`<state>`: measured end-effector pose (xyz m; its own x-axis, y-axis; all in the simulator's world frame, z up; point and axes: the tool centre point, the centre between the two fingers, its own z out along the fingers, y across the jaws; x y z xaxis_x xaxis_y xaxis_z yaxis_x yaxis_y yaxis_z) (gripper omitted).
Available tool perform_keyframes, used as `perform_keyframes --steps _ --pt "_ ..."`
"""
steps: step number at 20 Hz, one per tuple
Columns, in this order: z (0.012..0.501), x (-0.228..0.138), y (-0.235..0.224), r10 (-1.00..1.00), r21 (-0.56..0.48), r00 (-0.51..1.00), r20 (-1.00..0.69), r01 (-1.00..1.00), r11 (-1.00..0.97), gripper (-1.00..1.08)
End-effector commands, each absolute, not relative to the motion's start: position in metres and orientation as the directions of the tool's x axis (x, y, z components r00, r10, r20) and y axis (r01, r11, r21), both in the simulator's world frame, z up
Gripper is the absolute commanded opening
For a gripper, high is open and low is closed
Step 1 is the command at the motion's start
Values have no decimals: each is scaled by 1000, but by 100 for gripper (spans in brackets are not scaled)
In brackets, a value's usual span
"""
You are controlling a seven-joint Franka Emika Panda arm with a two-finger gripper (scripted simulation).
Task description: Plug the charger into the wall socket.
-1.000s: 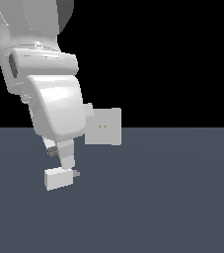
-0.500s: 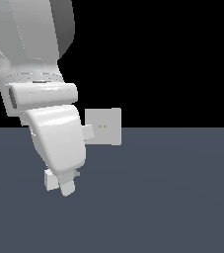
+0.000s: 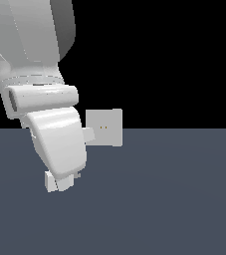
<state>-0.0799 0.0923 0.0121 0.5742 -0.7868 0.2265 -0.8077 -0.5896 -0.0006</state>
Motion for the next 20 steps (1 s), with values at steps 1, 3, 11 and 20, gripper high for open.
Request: perform_keyframes --steps 1,3,11,20 --pt "12 -80 92 -787 0 574 226 -808 -590 -100" --pt "12 -80 92 -786 0 575 227 -807 -590 -100" --pt "18 -77 87 -755 -1 615 227 -775 -632 -100" --pt "36 -68 73 -654 0 721 230 -672 -741 -100"
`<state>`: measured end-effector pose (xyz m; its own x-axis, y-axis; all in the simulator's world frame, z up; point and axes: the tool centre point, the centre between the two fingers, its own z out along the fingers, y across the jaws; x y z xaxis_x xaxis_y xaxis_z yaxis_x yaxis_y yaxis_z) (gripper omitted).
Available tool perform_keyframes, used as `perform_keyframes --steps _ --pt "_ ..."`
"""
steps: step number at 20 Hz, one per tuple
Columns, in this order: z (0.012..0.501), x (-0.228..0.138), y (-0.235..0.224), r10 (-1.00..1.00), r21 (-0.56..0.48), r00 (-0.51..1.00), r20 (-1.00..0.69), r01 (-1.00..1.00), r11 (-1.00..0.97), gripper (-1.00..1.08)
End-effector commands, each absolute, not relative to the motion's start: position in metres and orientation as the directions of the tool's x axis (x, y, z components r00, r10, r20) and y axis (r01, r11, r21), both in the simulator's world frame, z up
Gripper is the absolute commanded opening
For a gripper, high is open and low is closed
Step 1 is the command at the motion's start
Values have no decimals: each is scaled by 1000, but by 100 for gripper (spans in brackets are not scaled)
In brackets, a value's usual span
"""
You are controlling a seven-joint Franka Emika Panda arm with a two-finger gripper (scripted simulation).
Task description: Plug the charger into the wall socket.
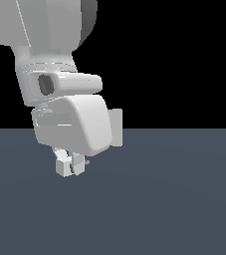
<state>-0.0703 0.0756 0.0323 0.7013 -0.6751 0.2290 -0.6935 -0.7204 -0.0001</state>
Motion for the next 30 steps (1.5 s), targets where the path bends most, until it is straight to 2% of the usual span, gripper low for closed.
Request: perform_keyframes --steps 1,16,30 --pt "39 -67 71 -638 0 735 230 -655 -755 -100" --pt "76 -40 47 -382 1 894 233 -393 -919 -100" --pt "97 -21 39 -207 0 951 229 -213 -977 -100"
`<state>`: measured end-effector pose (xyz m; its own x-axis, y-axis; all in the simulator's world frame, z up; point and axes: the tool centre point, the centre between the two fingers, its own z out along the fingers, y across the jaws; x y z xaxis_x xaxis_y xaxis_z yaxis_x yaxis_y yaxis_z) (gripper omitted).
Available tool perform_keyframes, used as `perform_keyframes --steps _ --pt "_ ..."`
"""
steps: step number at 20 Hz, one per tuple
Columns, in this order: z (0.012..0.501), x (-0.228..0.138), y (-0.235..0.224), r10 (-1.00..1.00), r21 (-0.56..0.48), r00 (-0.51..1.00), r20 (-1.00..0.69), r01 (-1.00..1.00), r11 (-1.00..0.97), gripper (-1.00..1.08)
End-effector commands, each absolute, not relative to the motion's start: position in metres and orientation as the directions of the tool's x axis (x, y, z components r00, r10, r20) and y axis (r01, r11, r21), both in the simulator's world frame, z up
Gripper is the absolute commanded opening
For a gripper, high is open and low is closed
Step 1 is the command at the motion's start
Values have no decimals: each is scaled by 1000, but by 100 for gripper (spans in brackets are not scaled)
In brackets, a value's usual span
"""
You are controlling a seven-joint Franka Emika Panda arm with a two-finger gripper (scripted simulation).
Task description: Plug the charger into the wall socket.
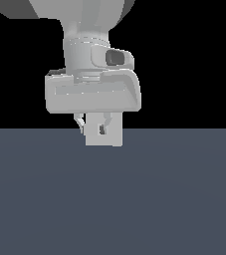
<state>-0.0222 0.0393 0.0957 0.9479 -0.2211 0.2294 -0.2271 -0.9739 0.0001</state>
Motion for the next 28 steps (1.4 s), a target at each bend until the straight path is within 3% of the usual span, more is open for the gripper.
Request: perform_keyframes --steps 1,16,28 --pt "98 -20 39 -201 0 953 229 -206 -979 -100" --pt "100 -15 38 -181 0 957 227 -186 -983 -100" --pt "100 22 31 -181 -1 957 227 -186 -983 -100"
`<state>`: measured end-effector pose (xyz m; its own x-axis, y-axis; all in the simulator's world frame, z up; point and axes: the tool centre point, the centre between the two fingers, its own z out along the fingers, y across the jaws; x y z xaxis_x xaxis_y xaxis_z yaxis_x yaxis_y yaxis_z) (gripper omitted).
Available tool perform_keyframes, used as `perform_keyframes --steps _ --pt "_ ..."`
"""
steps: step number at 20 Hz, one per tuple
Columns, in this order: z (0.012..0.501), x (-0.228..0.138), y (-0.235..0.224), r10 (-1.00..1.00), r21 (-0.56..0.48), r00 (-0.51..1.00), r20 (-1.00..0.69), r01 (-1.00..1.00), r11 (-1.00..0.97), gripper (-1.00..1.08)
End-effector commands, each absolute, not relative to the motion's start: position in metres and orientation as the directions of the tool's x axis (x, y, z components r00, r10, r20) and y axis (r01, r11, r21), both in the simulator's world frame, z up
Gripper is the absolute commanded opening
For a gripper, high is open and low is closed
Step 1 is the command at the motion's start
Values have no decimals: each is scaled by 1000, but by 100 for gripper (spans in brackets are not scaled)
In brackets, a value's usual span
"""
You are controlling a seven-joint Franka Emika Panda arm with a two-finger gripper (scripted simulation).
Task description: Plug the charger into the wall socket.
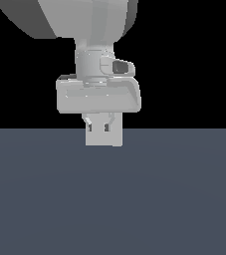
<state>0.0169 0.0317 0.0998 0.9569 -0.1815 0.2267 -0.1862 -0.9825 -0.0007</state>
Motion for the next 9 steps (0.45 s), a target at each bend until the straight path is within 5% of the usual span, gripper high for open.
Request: perform_keyframes --steps 1,9 --pt "100 24 30 -181 -1 957 227 -186 -983 -100" --pt "100 31 29 -181 0 957 227 -185 -983 -100"
